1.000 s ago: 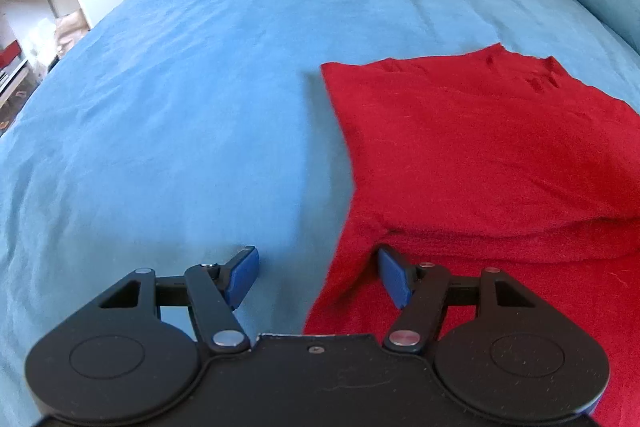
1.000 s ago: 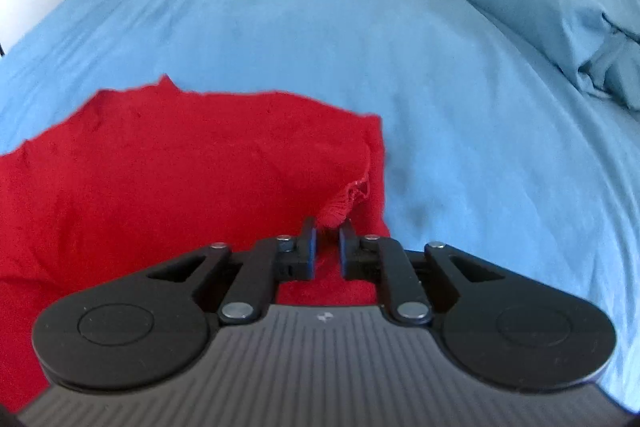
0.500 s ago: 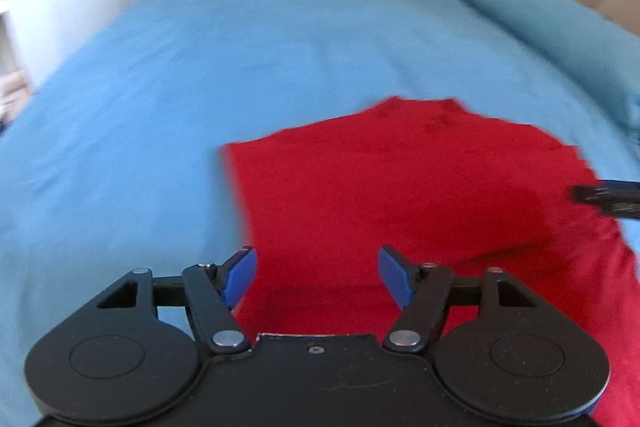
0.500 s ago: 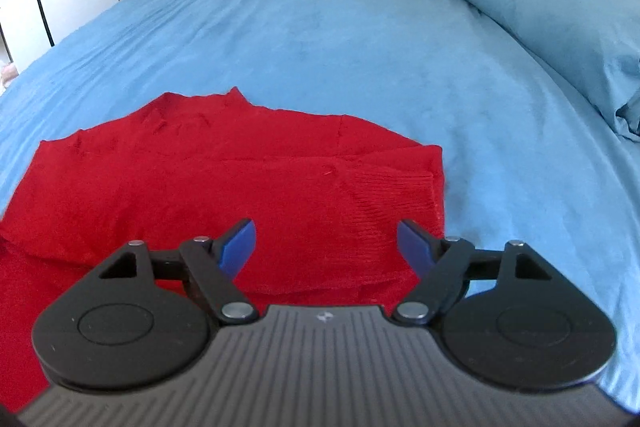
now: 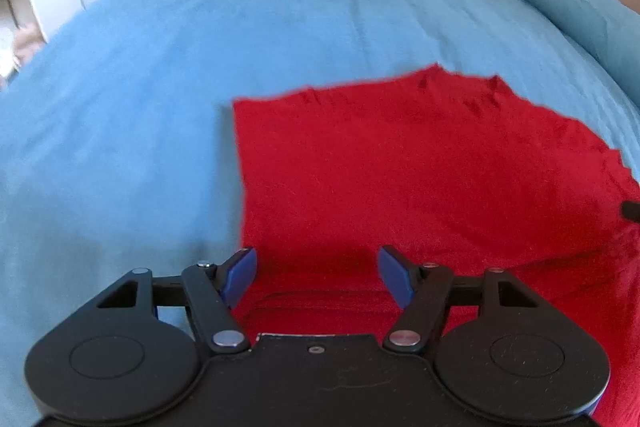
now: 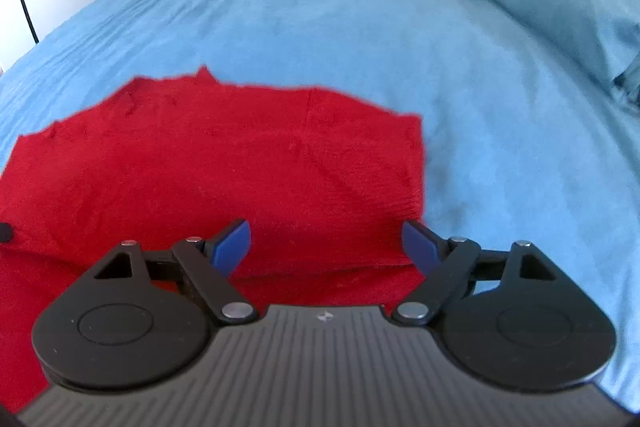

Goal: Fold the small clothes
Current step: 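Move both open grippers to the ribbed hem of the folded sweater, then close both grippers on the ribbed hem and lift it toward the collar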

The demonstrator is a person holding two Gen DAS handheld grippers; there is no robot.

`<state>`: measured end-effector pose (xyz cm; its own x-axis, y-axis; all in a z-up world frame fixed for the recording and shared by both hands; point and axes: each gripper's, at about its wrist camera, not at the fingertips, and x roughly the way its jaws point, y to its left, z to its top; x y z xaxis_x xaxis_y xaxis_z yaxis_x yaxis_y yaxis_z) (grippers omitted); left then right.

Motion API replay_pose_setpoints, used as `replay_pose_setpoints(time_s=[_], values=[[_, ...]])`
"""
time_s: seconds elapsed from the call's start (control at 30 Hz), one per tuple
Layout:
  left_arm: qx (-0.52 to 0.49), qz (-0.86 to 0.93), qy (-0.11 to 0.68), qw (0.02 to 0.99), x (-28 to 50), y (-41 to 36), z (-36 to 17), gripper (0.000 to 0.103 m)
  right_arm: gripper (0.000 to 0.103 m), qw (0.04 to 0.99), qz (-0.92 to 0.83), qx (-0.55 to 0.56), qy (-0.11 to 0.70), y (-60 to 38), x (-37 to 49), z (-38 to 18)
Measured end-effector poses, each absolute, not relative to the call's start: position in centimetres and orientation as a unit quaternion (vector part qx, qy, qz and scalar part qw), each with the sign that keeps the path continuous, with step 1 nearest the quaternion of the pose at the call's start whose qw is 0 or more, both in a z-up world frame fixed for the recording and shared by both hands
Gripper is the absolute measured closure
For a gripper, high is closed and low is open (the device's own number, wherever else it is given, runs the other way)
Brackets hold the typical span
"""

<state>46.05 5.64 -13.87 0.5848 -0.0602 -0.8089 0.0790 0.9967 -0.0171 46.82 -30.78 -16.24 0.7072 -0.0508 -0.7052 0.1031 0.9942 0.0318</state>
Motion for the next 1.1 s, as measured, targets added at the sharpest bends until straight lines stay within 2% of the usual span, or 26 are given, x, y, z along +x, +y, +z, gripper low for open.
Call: replay_pose_setpoints(time_s=[0.17,0.27,0.3,0.5,0.77,0.83,0.97,1.1], values=[[0.008,-0.005,0.424,0.905,41.0,8.1,-8.0,0.027,0.004,0.939,-0.018,0.053,0.341,-32.2,42.3,-10.6],[-0.006,0.006,0.419,0.908,37.3,10.2,-5.0,0.015,0.004,0.939,-0.007,0.06,0.34,-33.2,38.9,-7.5],[-0.001,0.011,0.418,0.908,36.2,10.6,-4.3,0.011,0.003,0.937,-0.002,0.063,0.345,-33.5,37.6,-6.7],[0.03,0.006,0.472,0.881,28.4,12.8,-4.1,0.011,0.002,0.907,0.01,0.019,0.421,-32.0,30.4,-5.7],[-0.003,-0.02,0.577,0.817,21.2,14.1,-10.1,0.029,0.005,0.858,-0.01,0.019,0.513,-30.6,21.3,-11.0],[-0.006,-0.026,0.596,0.803,19.9,13.9,-11.9,0.044,0.005,0.844,-0.031,0.026,0.534,-30.5,19.8,-12.4],[-0.023,-0.032,0.606,0.794,18.6,13.6,-13.4,0.05,0.008,0.818,-0.053,0.04,0.571,-30.6,18.0,-14.6],[-0.022,-0.031,0.602,0.798,18.2,13.6,-13.7,0.053,0.017,0.801,-0.055,0.06,0.593,-30.8,17.1,-15.9]])
